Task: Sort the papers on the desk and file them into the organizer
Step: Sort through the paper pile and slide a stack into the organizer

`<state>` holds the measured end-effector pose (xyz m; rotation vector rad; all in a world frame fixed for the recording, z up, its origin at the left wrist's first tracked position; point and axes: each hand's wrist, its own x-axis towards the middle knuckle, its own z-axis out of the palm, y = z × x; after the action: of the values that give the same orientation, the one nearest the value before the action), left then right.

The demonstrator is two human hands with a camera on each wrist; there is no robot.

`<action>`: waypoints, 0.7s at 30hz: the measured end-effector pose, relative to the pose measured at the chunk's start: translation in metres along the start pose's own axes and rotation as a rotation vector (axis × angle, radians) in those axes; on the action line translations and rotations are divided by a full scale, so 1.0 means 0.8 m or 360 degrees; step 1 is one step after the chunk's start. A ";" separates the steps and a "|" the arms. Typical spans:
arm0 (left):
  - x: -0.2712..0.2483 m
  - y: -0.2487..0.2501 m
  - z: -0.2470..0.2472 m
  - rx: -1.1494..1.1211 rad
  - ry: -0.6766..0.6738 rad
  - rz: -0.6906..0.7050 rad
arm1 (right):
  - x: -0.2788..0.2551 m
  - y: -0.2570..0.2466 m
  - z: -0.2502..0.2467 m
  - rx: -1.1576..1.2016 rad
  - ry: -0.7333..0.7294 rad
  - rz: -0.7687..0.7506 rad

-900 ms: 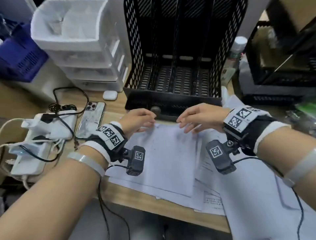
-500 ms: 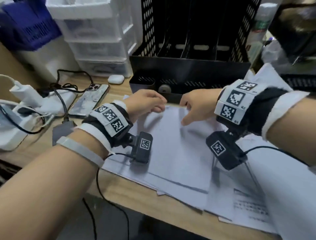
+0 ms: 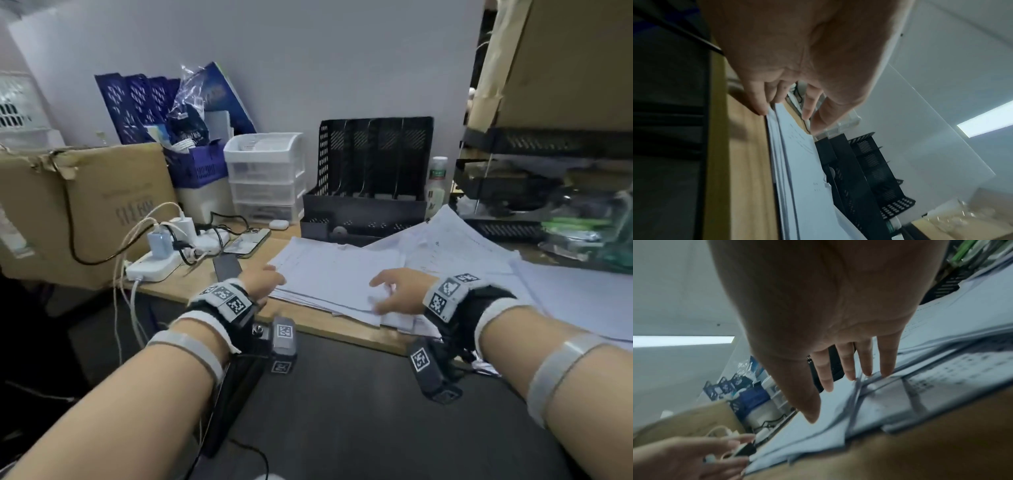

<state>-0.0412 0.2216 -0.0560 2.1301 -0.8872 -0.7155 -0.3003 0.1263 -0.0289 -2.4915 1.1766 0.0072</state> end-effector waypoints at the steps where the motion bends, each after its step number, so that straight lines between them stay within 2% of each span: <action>1: -0.005 -0.005 0.000 -0.0107 0.0031 -0.0029 | -0.008 -0.003 0.007 -0.0023 -0.0007 -0.0001; 6: -0.008 -0.022 0.005 -0.0568 0.0172 -0.0118 | -0.011 -0.015 0.020 -0.0073 0.0000 0.0001; 9: 0.004 -0.029 0.001 -0.0714 0.0258 -0.0148 | 0.003 -0.026 0.017 -0.0125 -0.0019 -0.0050; 13: 0.037 -0.028 -0.009 -0.0788 0.0306 -0.0198 | 0.048 -0.034 0.018 -0.0194 -0.0096 -0.0115; 16: 0.073 -0.025 -0.007 -0.0669 0.0349 -0.0194 | 0.087 -0.041 0.018 -0.0315 -0.0105 -0.0148; 21: 0.114 -0.024 -0.006 -0.0694 0.0254 -0.0136 | 0.126 -0.053 0.014 -0.0438 -0.0211 -0.0191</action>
<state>0.0249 0.1640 -0.0872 1.8107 -0.5022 -0.6975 -0.2017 0.0799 -0.0417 -2.7465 1.0295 0.3173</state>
